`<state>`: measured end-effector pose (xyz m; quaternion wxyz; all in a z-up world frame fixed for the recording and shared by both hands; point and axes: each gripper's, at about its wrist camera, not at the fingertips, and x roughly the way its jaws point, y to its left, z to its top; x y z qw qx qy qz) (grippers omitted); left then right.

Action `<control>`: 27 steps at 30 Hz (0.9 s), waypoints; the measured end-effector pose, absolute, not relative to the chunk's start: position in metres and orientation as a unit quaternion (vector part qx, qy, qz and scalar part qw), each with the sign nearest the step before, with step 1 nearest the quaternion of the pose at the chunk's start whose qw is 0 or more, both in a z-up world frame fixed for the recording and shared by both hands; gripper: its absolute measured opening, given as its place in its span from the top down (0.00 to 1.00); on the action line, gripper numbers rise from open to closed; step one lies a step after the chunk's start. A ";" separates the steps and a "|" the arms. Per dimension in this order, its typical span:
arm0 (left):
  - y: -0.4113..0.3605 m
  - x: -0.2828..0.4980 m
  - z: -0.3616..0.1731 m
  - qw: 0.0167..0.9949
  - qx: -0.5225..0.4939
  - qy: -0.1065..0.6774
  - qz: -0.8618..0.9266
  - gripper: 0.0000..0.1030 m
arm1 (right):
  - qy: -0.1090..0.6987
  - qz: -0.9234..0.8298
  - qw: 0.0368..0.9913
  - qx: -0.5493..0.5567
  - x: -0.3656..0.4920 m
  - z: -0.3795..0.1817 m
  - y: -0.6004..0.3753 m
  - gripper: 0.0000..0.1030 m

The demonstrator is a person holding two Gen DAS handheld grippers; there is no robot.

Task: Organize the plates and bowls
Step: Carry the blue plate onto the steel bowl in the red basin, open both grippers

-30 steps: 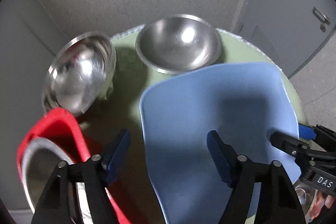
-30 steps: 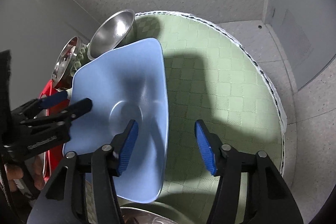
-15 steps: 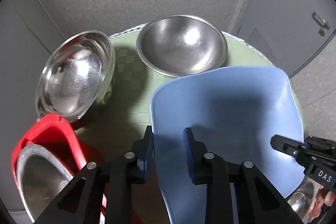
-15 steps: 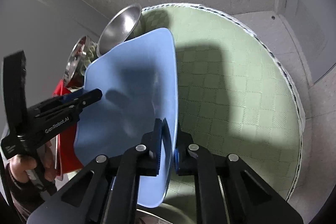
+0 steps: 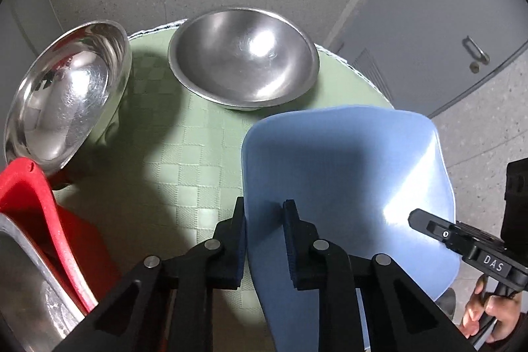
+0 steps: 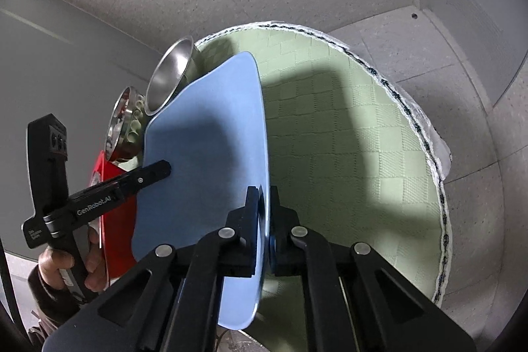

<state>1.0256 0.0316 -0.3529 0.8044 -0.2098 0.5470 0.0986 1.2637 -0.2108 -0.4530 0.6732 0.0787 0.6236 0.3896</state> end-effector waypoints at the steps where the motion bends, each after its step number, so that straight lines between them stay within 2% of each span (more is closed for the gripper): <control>1: 0.032 1.025 -0.353 0.804 -0.211 0.547 0.098 0.85 | 0.622 0.389 0.675 0.078 1.262 -0.452 -0.210 0.96; 9: 0.037 1.000 -0.324 0.825 -0.239 0.505 0.088 0.89 | 0.598 0.392 0.693 0.086 1.256 -0.433 -0.214 0.96; 19: 0.092 0.888 -0.248 0.860 -0.254 0.423 0.131 0.89 | 0.532 0.460 0.708 0.059 1.198 -0.341 -0.155 0.96; 27: 0.153 0.784 -0.263 0.835 -0.284 0.419 0.215 0.88 | 0.553 0.516 0.655 0.014 1.126 -0.349 -0.067 0.96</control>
